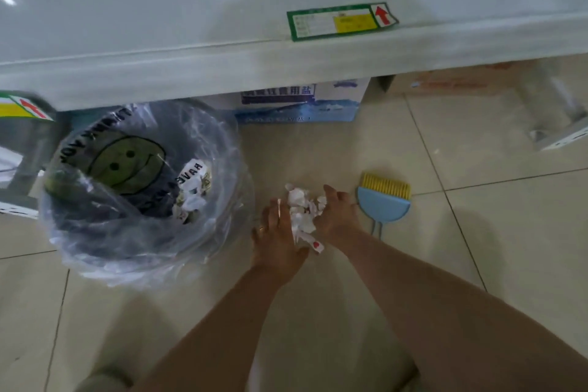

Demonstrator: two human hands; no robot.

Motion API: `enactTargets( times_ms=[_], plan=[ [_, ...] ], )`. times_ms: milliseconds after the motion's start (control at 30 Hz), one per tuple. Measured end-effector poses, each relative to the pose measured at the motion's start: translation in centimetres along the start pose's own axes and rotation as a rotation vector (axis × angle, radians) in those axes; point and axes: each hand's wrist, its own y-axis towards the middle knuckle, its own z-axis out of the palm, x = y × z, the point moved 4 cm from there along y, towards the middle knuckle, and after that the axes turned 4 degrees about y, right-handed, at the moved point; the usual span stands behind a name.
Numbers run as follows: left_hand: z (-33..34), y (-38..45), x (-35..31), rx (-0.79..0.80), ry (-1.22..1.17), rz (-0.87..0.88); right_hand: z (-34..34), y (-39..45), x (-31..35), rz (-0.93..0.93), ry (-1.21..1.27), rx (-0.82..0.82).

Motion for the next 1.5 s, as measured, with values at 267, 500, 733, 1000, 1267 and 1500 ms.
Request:
enactTargets(
  times_ms=[267, 500, 733, 1000, 1267, 1500],
  plan=[
    [3.0, 2.4, 2.0, 0.194, 0.090, -0.246, 1.7, 4.0, -3.1, 0.134, -0.207, 0.224],
    [3.4, 6.6, 0.6, 0.153, 0.026, -0.088, 4.2, 5.8, -1.2, -0.073, -0.294, 0.239],
    [3.0, 7.0, -1.2, 0.101, -0.103, -0.027, 4.4, 4.3, 0.7, -0.158, -0.260, 0.127],
    [-2.6, 4.3, -3.3, -0.034, -0.204, -0.009, -0.4, 1.1, 3.0, -0.157, -0.172, 0.042],
    [-12.2, -1.7, -6.1, -0.114, -0.084, 0.081, -6.8, -5.9, 8.2, -0.287, -0.211, -0.068],
    [-20.0, -6.8, -4.1, -0.306, -0.208, 0.058, -9.4, -11.6, 15.0, -0.424, -0.184, -0.152]
  ],
)
